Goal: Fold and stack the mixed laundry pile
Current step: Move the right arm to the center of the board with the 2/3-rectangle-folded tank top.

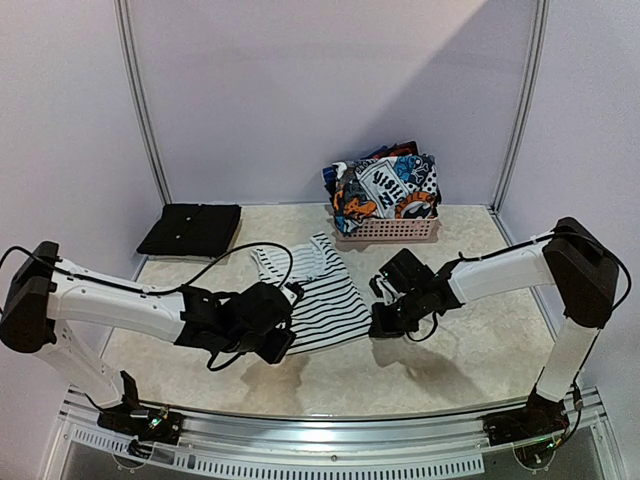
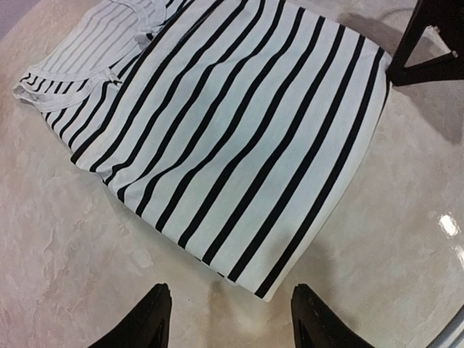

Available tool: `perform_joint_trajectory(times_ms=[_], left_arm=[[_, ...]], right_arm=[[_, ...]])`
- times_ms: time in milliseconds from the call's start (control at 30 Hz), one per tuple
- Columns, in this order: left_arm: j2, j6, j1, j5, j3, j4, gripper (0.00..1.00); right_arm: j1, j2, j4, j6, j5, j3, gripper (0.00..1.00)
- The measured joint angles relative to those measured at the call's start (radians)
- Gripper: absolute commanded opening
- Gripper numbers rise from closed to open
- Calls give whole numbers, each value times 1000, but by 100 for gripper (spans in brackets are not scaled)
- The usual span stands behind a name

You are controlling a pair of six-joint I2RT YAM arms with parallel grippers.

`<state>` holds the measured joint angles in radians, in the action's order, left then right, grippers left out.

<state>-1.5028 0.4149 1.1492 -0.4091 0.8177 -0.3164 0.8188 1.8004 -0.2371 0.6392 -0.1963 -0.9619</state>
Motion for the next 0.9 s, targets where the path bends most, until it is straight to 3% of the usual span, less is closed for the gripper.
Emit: perform_joint_trajectory(times_ms=[267, 533, 667, 767, 900], left_arm=[[73, 6, 34, 0, -24, -21, 58], [121, 32, 76, 9, -42, -78, 59], [125, 57, 97, 19, -45, -107, 59], [134, 73, 114, 25, -48, -132, 59], [143, 100, 134, 28, -51, -159, 59]], right_arm=[[19, -37, 43, 40, -7, 60, 0], [172, -98, 48, 129, 10, 128, 2], [255, -107, 63, 182, 11, 141, 15], [289, -114, 72, 203, 11, 146, 32], [298, -151, 66, 221, 34, 169, 40]])
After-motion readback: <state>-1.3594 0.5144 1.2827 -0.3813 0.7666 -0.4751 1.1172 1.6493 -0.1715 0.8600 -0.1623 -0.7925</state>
